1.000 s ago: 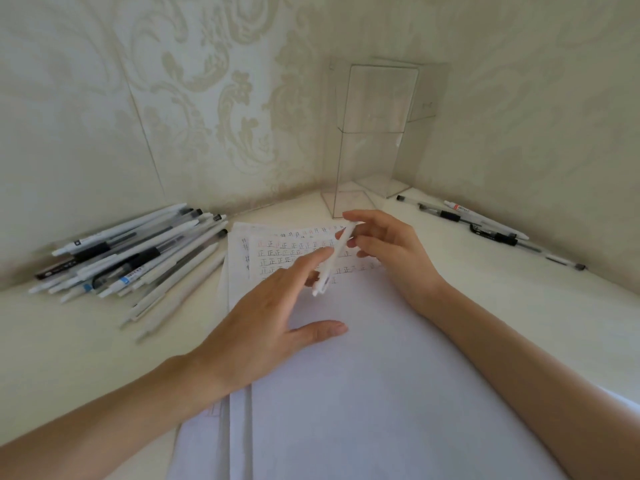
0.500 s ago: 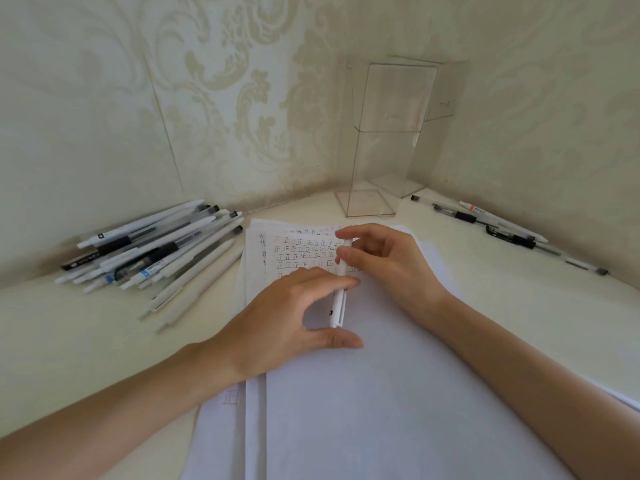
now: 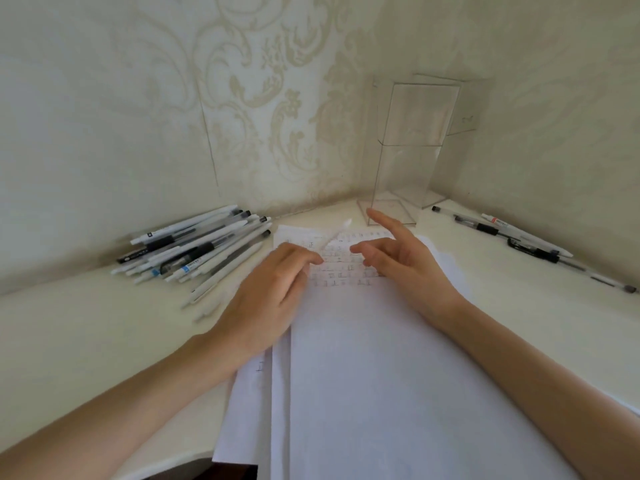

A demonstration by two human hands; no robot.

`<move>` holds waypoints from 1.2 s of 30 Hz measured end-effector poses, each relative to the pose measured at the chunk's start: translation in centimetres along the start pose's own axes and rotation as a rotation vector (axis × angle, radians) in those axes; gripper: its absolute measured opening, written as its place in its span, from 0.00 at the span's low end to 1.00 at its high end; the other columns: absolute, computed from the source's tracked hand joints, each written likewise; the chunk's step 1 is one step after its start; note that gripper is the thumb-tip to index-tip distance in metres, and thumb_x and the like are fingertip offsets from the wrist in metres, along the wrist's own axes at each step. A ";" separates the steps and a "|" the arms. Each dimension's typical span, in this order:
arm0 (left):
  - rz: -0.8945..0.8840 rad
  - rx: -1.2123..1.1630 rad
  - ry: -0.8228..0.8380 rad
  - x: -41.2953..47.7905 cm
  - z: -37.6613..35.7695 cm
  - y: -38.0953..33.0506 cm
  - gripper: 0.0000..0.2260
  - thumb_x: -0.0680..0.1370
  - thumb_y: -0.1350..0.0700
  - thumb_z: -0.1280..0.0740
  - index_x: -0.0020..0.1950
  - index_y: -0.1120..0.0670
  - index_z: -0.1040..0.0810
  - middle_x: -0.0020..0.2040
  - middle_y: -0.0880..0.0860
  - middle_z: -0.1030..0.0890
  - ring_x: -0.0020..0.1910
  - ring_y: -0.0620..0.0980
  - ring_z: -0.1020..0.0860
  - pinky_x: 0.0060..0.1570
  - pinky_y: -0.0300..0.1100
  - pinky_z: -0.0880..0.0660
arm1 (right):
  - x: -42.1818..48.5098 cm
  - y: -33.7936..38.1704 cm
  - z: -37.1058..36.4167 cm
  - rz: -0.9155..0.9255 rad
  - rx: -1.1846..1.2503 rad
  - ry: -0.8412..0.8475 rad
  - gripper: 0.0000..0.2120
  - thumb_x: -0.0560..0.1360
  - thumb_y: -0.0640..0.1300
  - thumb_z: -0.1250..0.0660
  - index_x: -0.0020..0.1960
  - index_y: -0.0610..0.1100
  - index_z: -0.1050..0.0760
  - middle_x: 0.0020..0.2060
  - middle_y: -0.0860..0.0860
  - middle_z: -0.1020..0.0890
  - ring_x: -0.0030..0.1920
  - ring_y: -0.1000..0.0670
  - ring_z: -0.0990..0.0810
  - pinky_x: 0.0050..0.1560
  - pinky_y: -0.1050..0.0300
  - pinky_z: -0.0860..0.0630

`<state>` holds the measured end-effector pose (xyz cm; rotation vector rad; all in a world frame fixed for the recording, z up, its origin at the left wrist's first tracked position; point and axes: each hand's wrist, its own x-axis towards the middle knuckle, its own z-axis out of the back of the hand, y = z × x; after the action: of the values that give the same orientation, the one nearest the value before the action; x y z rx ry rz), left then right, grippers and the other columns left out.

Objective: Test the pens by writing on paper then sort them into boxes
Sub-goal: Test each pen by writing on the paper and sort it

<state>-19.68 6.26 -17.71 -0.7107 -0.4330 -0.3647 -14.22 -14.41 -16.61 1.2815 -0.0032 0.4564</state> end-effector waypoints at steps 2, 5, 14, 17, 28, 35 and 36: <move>0.066 0.129 -0.130 -0.2 1.7 1.2 0.11 0.79 0.63 0.43 0.58 0.56 0.25 0.53 0.48 0.27 0.48 0.46 0.26 0.47 0.39 0.30 | 0.2 -0.3 -0.1 -0.001 -0.029 0.010 0.22 0.77 0.49 0.36 0.68 0.61 0.36 0.51 0.54 0.18 0.50 0.52 0.21 0.57 0.58 0.28; 0.117 0.278 -0.192 -0.9 4.2 3.0 0.12 0.76 0.70 0.41 0.52 0.58 0.22 0.49 0.54 0.25 0.41 0.50 0.27 0.40 0.41 0.35 | 0.3 -0.5 -0.1 0.008 -0.055 0.016 0.19 0.77 0.50 0.36 0.67 0.60 0.34 0.50 0.54 0.18 0.51 0.50 0.21 0.60 0.54 0.27; 0.085 0.434 -0.076 -2.1 4.4 3.2 0.09 0.74 0.67 0.35 0.50 0.59 0.19 0.56 0.57 0.22 0.55 0.59 0.24 0.55 0.52 0.28 | -0.6 0.4 0.3 0.001 -0.309 0.001 0.11 0.79 0.47 0.39 0.61 0.54 0.28 0.48 0.55 0.20 0.46 0.58 0.24 0.47 0.68 0.32; -0.103 0.380 0.029 -1.1 3.0 0.8 0.09 0.77 0.59 0.38 0.53 0.57 0.20 0.58 0.56 0.23 0.59 0.58 0.26 0.58 0.52 0.29 | -2.4 0.9 2.4 0.083 -0.615 -0.025 0.11 0.79 0.44 0.40 0.61 0.48 0.25 0.49 0.56 0.21 0.50 0.57 0.26 0.50 0.64 0.32; -0.282 0.203 0.518 -0.3 -3.5 -3.2 0.39 0.65 0.23 0.63 0.70 0.37 0.40 0.69 0.33 0.49 0.68 0.32 0.51 0.58 0.19 0.64 | -14.4 0.9 13.0 -0.267 -0.894 -0.095 0.13 0.75 0.52 0.32 0.58 0.51 0.24 0.56 0.54 0.25 0.60 0.52 0.32 0.60 0.59 0.35; -0.292 0.203 0.532 -0.3 -3.5 -3.0 0.34 0.66 0.26 0.60 0.69 0.35 0.41 0.69 0.31 0.48 0.67 0.30 0.51 0.57 0.18 0.63 | -16.2 0.2 13.1 -0.148 -0.884 -0.125 0.07 0.73 0.47 0.30 0.42 0.55 0.28 0.46 0.51 0.23 0.49 0.49 0.26 0.54 0.49 0.28; -0.291 0.198 0.531 -0.3 -3.6 -3.0 0.35 0.66 0.25 0.60 0.69 0.35 0.40 0.69 0.31 0.48 0.67 0.30 0.50 0.57 0.18 0.63 | -16.0 0.3 12.9 -0.139 -0.898 -0.138 0.04 0.74 0.46 0.31 0.43 0.52 0.26 0.45 0.51 0.22 0.48 0.49 0.25 0.52 0.50 0.27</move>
<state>-20.37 1.75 -18.63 -0.3351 -0.0624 -0.7508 -25.71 -31.40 -16.52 0.4213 -0.2119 0.1961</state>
